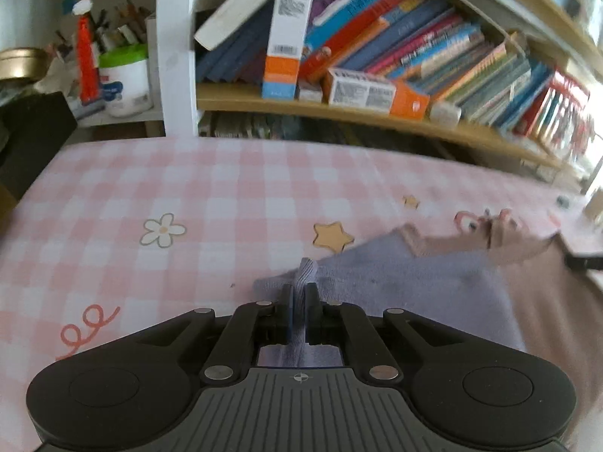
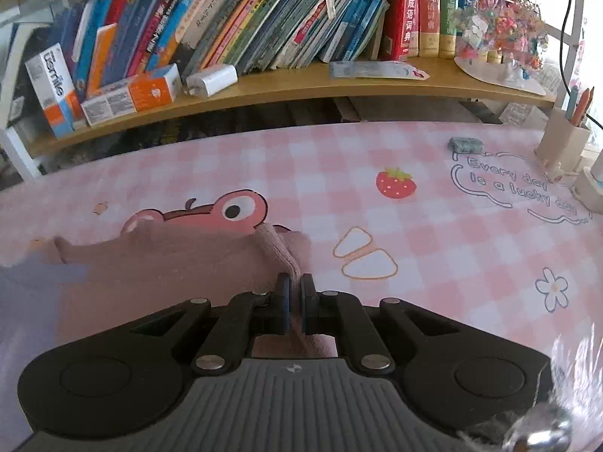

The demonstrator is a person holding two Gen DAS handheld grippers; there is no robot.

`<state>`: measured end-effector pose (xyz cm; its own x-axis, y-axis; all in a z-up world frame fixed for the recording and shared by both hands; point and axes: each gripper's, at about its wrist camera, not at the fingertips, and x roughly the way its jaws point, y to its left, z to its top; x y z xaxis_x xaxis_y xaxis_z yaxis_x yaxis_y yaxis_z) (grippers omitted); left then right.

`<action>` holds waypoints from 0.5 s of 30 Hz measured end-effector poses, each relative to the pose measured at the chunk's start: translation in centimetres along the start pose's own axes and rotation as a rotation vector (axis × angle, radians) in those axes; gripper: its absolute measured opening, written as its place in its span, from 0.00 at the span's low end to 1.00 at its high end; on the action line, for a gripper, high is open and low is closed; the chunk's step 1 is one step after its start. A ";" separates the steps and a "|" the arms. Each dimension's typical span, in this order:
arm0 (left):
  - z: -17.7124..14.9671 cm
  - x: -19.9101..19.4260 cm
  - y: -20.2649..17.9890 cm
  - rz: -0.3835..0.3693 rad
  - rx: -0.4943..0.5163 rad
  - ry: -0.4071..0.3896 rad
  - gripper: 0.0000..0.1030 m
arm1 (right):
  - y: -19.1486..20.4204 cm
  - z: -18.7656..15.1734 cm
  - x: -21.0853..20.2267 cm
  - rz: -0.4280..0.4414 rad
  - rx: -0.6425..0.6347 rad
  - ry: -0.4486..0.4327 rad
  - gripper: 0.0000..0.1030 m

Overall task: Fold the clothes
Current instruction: 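Open both grippers and release the folded sweater sides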

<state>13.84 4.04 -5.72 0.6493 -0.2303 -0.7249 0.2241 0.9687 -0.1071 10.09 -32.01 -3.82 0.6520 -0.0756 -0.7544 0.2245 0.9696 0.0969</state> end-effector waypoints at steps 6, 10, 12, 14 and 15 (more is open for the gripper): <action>0.1 -1.1 -0.1 -0.017 0.027 -0.007 0.14 | -0.2 0.3 -1.1 -0.032 0.020 -0.005 0.31; -0.3 -4.0 0.1 -0.033 0.058 -0.054 0.28 | -0.6 -0.4 -3.9 -0.001 0.040 -0.045 0.41; -0.9 -5.2 0.8 -0.037 0.022 -0.063 0.39 | -0.5 -1.1 -5.2 0.005 0.037 -0.051 0.44; -1.6 -6.3 1.5 -0.041 -0.019 -0.065 0.39 | -0.6 -2.0 -6.4 0.009 0.038 -0.054 0.44; -2.0 -6.7 1.8 -0.045 -0.040 -0.060 0.39 | -0.6 -2.6 -7.0 0.009 0.038 -0.052 0.44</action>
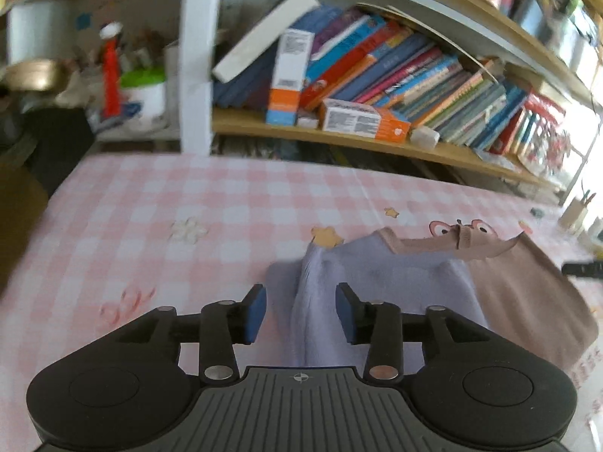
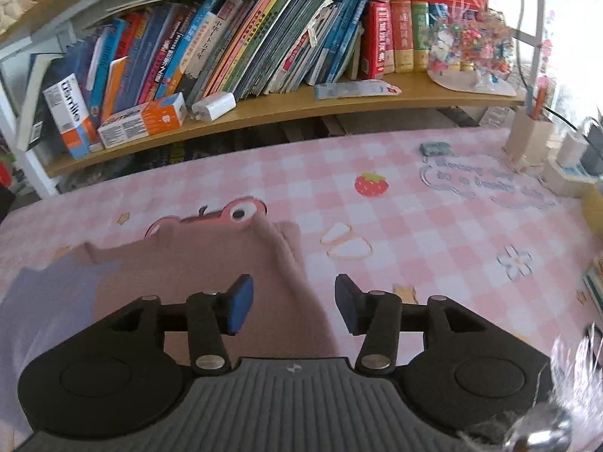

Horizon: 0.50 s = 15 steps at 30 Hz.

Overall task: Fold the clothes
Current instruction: 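Open both grippers and release the folded sweater sides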

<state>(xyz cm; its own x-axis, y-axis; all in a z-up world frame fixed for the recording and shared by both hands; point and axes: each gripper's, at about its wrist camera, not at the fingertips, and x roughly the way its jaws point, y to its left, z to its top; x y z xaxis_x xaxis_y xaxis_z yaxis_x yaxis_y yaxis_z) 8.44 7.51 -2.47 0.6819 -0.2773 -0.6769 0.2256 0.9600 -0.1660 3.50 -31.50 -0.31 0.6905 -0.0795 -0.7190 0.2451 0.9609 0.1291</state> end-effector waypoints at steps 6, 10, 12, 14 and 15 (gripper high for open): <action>-2.6 -2.0 0.7 -0.001 -0.095 0.029 0.39 | -1.4 -2.8 -2.1 -0.007 0.031 0.015 0.45; -3.6 -2.9 0.4 0.033 -0.134 0.030 0.39 | -2.1 -3.6 -3.1 0.007 0.032 0.021 0.45; -3.9 -3.6 0.0 0.055 -0.159 0.018 0.39 | -2.3 -3.8 -3.0 0.023 0.017 0.030 0.45; -4.4 -4.4 -0.5 0.078 -0.185 0.004 0.39 | -2.6 -3.9 -2.9 0.041 0.001 0.040 0.45; -4.7 -4.7 -0.8 0.088 -0.198 -0.001 0.39 | -2.7 -4.0 -2.9 0.050 -0.007 0.045 0.45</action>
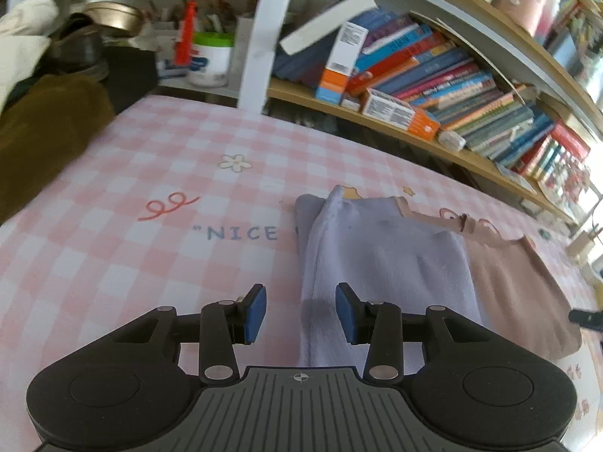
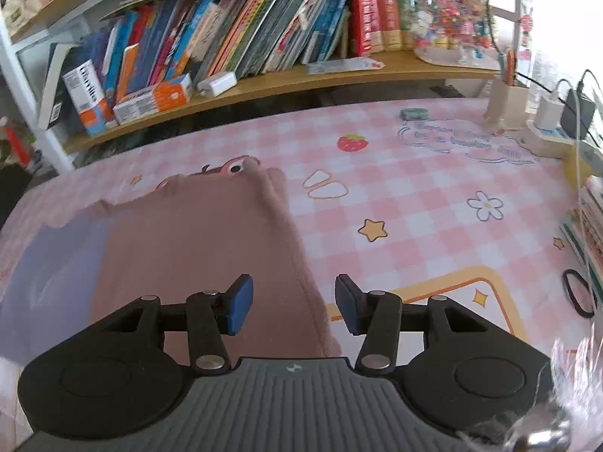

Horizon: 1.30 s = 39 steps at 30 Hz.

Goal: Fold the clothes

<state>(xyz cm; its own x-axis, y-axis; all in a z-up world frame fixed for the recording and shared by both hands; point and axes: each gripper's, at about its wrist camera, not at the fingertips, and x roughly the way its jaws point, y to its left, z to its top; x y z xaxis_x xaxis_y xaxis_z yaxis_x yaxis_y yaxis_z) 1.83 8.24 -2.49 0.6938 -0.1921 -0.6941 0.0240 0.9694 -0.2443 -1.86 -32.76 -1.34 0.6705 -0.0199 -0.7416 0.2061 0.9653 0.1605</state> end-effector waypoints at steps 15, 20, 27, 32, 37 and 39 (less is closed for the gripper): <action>-0.9 1.9 -4.9 0.183 0.046 0.059 0.51 | -2.9 0.5 1.7 0.151 -0.078 0.074 0.40; -0.4 3.7 -5.6 0.216 0.124 0.088 0.51 | -2.9 0.4 2.6 0.181 -0.078 0.104 0.34; 0.0 4.9 -4.6 0.151 0.070 0.128 0.41 | -3.3 0.2 3.2 0.224 -0.041 0.123 0.14; 0.6 4.5 -4.1 0.133 0.052 0.120 0.15 | -3.0 0.2 2.4 0.199 -0.035 0.089 0.06; 0.7 4.8 -3.9 0.129 0.062 0.126 0.21 | -2.9 0.0 2.9 0.180 -0.036 0.116 0.06; 0.8 4.6 -3.7 0.125 0.052 0.120 0.27 | -2.7 0.1 2.9 0.171 -0.039 0.116 0.08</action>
<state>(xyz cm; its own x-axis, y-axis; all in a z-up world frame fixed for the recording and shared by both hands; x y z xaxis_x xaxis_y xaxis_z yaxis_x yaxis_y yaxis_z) 5.47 3.94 -4.22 0.6031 -0.0836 -0.7933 -0.0178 0.9928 -0.1182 -0.43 -35.44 -3.84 0.6061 0.1733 -0.7762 0.0668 0.9614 0.2668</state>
